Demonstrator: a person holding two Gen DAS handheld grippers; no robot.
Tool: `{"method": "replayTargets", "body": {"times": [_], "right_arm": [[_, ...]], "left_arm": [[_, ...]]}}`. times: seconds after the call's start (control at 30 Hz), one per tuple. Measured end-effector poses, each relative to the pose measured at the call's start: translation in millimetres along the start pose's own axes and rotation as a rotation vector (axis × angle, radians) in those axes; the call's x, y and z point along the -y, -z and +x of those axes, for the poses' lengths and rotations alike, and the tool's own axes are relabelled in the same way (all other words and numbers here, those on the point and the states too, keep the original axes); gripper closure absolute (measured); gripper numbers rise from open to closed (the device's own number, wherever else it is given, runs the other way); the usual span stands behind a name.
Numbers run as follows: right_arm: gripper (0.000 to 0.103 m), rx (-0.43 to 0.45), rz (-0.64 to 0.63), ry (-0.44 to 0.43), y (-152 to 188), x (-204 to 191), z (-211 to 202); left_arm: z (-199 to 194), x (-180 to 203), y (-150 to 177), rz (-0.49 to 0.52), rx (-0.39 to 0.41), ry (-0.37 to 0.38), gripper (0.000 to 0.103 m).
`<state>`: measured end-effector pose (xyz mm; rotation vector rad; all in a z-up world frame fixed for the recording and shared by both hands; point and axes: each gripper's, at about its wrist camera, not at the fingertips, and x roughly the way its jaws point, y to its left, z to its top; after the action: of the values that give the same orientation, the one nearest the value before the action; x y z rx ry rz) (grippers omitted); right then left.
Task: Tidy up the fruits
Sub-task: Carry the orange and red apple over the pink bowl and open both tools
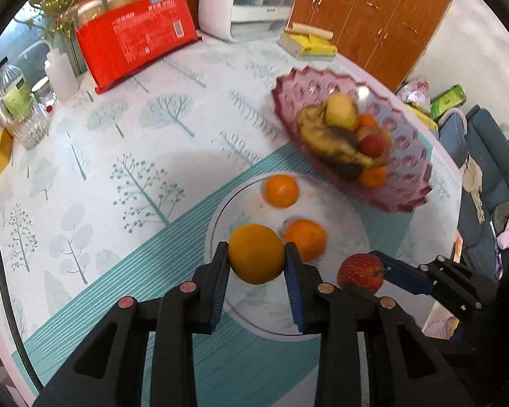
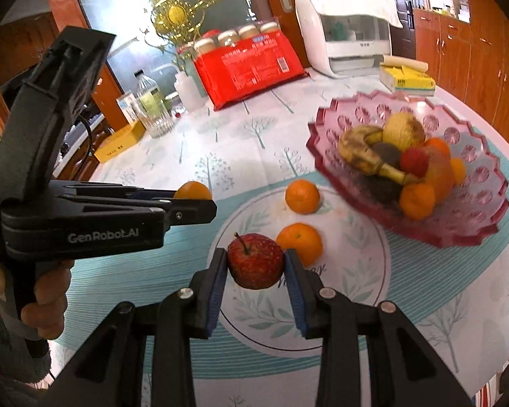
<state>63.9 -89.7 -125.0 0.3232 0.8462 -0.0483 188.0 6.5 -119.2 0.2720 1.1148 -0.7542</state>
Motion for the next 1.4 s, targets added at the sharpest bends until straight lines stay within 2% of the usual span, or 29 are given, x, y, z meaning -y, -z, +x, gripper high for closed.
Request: {"method": "replayTargets", "body": {"times": [0.2,0.47,0.77,0.93,1.07,1.4], "right_arm": [[0.068,0.029,-0.014,-0.013,-17,24,-26],[0.068,0.099,-0.032,-0.016,-64,74,-66],[0.068,0.15,-0.058,-0.008,-126,139,-85],[0.068,0.139,-0.041,0.01,-152,178,-70],[0.068,0.101,-0.007,0.014,-163,205,-44],[0.068,-0.066,0.048,0.029,-148,239,22]], "left_arm": [[-13,35,-14,-0.017,0.017,-0.012,0.073],[-28,85,-48,-0.031,0.075,-0.05,0.073],[-15,113,-101,-0.097,0.096,-0.068,0.073],[4,126,-127,-0.114,0.116,-0.091,0.073],[33,131,-139,-0.135,0.088,-0.106,0.073],[102,135,-148,-0.157,-0.012,-0.127,0.073]]}}
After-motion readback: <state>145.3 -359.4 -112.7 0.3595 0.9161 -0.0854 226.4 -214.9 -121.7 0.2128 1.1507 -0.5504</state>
